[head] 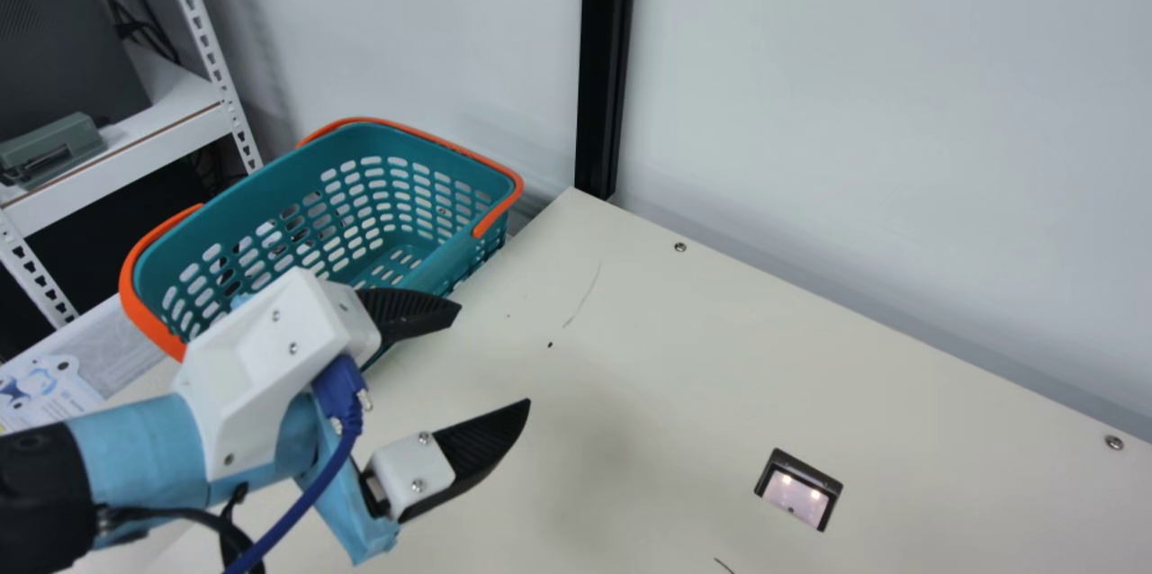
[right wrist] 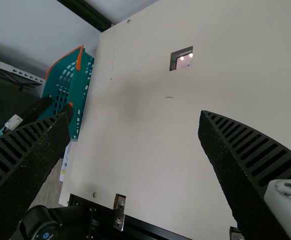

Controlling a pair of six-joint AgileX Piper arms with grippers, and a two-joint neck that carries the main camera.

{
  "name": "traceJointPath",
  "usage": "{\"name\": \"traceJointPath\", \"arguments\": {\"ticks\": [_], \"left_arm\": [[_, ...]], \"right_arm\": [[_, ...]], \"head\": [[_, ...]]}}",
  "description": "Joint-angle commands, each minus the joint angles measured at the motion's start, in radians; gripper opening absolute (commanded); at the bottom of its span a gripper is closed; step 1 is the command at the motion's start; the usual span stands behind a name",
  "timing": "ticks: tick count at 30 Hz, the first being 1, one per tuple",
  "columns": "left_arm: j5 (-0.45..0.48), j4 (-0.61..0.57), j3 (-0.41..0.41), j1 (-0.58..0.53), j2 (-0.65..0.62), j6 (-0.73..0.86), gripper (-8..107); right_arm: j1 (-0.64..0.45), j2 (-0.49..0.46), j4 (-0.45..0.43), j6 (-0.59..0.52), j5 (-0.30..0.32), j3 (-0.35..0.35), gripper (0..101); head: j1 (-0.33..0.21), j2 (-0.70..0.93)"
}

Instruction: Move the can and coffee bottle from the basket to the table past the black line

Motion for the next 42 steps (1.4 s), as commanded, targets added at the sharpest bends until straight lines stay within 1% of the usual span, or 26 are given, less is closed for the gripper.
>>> {"name": "traceJointPath", "arguments": {"ticks": [1,6,7,10,18,23,26,30,33,42], "left_arm": [[0.000,0.000,0.000,0.000,0.000,0.000,90],[0.000,0.000,0.000,0.000,0.000,0.000,90],[-0.001,0.022,0.000,-0.005,0.000,-0.025,90],[-0.011,0.034,-0.013,0.014,0.014,-0.048,90],[-0.049,0.045,-0.105,0.165,0.105,-0.159,90],[-0.052,0.038,-0.182,0.266,0.202,-0.195,90],[-0.035,0.034,-0.238,0.326,0.275,-0.193,90],[0.006,0.008,-0.321,0.392,0.380,-0.158,90],[0.045,-0.029,-0.388,0.444,0.461,-0.102,90],[0.154,-0.151,-0.587,0.623,0.694,0.125,90]], "right_arm": [[0.000,0.000,0.000,0.000,0.000,0.000,101],[0.000,0.000,0.000,0.000,0.000,0.000,101],[0.000,0.000,0.000,0.000,0.000,0.000,101],[0.000,0.000,0.000,0.000,0.000,0.000,101],[0.000,0.000,0.000,0.000,0.000,0.000,101],[0.000,0.000,0.000,0.000,0.000,0.000,101],[0.000,0.000,0.000,0.000,0.000,0.000,101],[0.000,0.000,0.000,0.000,0.000,0.000,101],[0.000,0.000,0.000,0.000,0.000,0.000,101],[0.000,0.000,0.000,0.000,0.000,0.000,101]], "head": [[-0.035,0.014],[-0.035,0.014],[-0.035,0.014],[-0.035,0.014],[-0.035,0.014],[-0.035,0.014],[-0.035,0.014],[-0.035,0.014],[-0.035,0.014],[-0.035,0.014]]}}
